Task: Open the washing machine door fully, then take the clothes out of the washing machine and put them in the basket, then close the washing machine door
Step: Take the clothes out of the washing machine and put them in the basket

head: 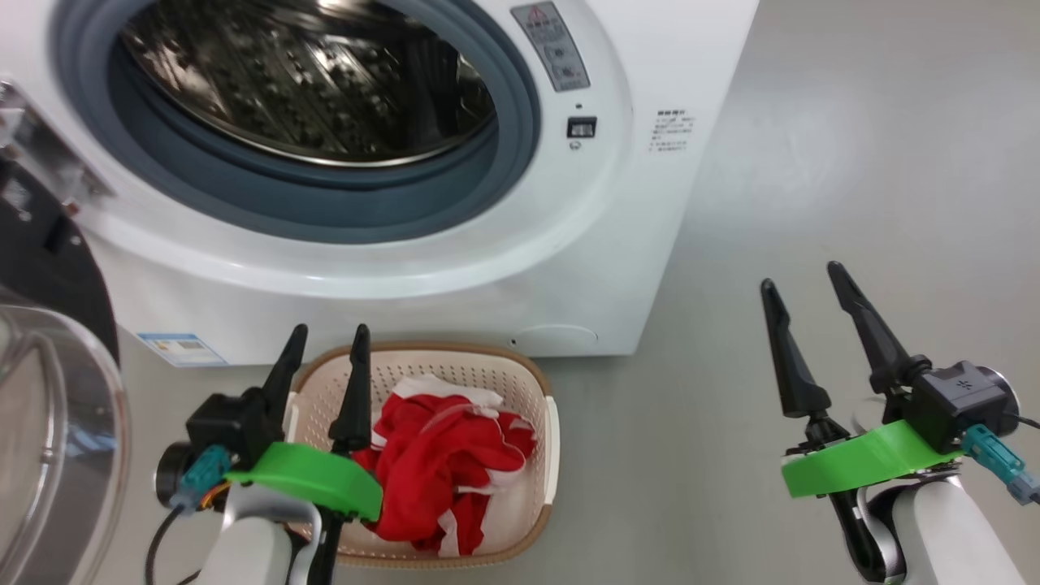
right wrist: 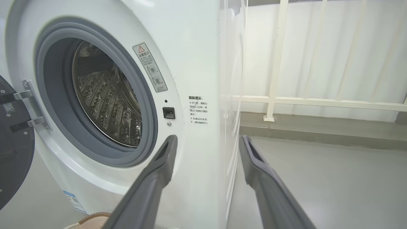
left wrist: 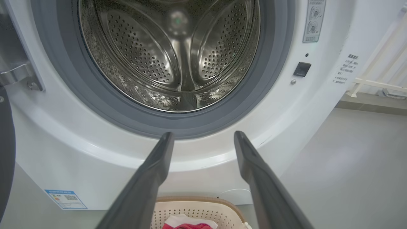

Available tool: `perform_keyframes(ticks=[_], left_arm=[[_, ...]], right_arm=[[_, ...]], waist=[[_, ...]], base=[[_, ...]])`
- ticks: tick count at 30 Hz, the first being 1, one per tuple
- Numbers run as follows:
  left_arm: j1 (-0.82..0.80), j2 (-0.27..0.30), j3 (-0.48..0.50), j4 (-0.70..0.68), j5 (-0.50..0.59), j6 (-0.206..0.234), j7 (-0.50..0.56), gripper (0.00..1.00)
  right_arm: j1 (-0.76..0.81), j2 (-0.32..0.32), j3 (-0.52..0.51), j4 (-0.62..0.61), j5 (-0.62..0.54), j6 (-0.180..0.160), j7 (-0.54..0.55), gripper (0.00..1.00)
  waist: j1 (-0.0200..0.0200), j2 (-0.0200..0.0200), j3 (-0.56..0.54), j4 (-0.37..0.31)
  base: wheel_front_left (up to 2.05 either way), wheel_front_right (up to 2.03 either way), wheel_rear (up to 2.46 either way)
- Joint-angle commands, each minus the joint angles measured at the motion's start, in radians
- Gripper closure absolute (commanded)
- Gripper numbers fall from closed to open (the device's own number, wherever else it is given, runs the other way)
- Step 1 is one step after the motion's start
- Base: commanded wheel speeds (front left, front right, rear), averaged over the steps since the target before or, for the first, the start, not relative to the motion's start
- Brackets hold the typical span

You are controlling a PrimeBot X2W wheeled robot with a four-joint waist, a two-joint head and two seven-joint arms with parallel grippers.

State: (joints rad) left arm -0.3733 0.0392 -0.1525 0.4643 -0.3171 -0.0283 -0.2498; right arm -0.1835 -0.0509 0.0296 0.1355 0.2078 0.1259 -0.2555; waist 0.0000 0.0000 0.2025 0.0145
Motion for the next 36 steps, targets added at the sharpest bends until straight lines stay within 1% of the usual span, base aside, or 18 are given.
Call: perform_keyframes(ticks=[1,4,8,18,28,36], left_arm=[[0.018,0.013,0.04,-0.049,0.014,-0.008,-0.012,0.0],[0.058,0.012,0.055,-0.107,0.034,-0.011,-0.012,0.0],[0.11,0.012,0.078,-0.151,0.042,-0.017,-0.012,0.0],[0.254,0.012,0.158,-0.27,0.079,-0.013,-0.012,0.0],[0.366,0.012,0.215,-0.365,0.076,-0.002,-0.012,0.0],[0.413,0.017,0.228,-0.407,0.081,0.008,-0.012,0.0]], right_arm=[[0.018,0.001,0.01,-0.016,-0.011,0.005,-0.006,0.0],[0.029,0.001,-0.006,-0.008,-0.017,0.005,-0.006,0.0],[0.053,0.001,-0.033,-0.004,-0.024,0.005,-0.006,0.0],[0.115,0.001,-0.078,-0.014,-0.016,0.005,-0.006,0.0],[0.17,0.001,-0.107,-0.05,-0.016,0.005,-0.006,0.0],[0.198,0.001,-0.117,-0.077,-0.027,0.005,-0.006,0.0]], waist=[[0.0,0.0,-0.043,0.022],[0.0,0.0,-0.075,0.034],[0.0,0.0,-0.117,0.05],[0.0,0.0,-0.202,0.042],[0.0,0.0,-0.227,0.025],[0.0,0.0,-0.227,0.008]], base=[[0.0,0.0,0.0],[0.0,0.0,0.0],[0.0,0.0,0.0],[0.0,0.0,0.0],[0.0,0.0,0.0],[0.0,0.0,0.0]])
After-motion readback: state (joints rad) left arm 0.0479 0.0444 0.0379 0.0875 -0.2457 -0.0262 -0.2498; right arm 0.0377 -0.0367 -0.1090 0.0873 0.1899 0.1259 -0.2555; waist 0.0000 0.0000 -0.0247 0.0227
